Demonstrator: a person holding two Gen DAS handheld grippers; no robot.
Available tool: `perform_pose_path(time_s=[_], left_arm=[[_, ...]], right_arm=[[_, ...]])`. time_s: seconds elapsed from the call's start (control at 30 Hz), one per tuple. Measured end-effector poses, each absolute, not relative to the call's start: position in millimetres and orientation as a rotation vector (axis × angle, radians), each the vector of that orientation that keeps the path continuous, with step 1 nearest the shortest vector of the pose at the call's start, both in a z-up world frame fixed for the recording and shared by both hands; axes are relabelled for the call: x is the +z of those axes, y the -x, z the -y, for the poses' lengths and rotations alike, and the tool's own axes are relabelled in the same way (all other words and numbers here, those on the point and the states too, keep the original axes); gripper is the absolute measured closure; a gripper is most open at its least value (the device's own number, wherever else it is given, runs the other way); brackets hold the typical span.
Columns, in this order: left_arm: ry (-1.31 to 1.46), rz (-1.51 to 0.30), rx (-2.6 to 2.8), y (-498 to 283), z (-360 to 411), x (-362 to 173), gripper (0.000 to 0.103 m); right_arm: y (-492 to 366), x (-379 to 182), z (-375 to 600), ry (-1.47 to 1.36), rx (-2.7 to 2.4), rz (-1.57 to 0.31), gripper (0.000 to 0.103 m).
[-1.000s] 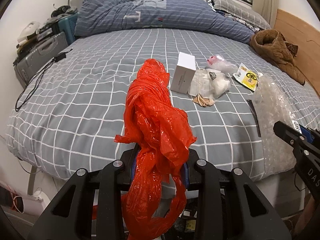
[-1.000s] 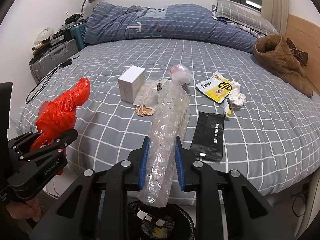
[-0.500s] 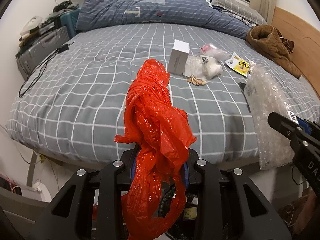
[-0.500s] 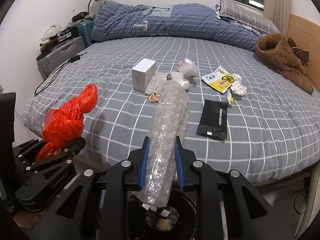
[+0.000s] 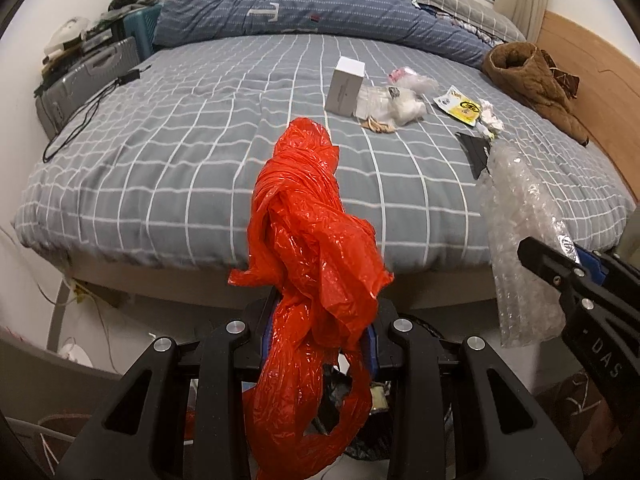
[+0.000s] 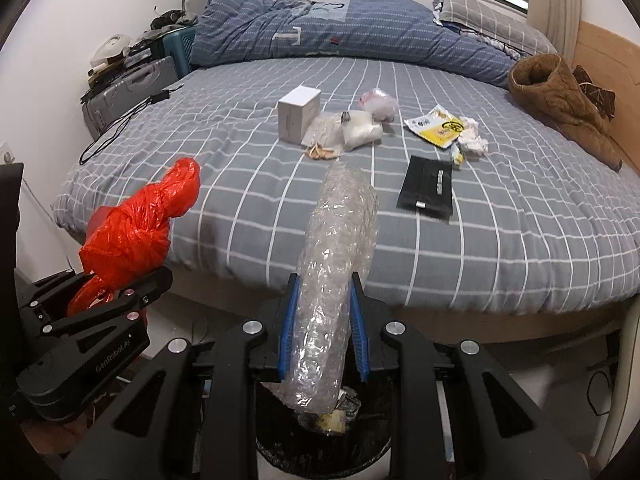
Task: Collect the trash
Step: 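Lift the bubble wrap and red bag and carry them toward the bin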
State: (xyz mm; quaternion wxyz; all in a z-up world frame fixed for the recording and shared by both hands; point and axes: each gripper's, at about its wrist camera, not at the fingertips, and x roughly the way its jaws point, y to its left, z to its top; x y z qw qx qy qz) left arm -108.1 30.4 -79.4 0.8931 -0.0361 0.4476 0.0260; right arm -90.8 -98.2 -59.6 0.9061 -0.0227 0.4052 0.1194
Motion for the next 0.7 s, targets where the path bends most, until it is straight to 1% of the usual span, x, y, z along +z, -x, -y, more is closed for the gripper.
perform_pose_path(time_s=[0.5,0.7], left_arm=[[0.122,-1.011,0.047,151.2,-27.2,-94.9,0.071],[0.113,-1.062,0.034,150.4,-24.8,-122.3,0.071]], right_arm=[[133.2,-81.4,96.5,0.039,0.252,-0.912,0.080],[133.5,-117.8,91.6,0.069,0.263,-0.990,0.080]])
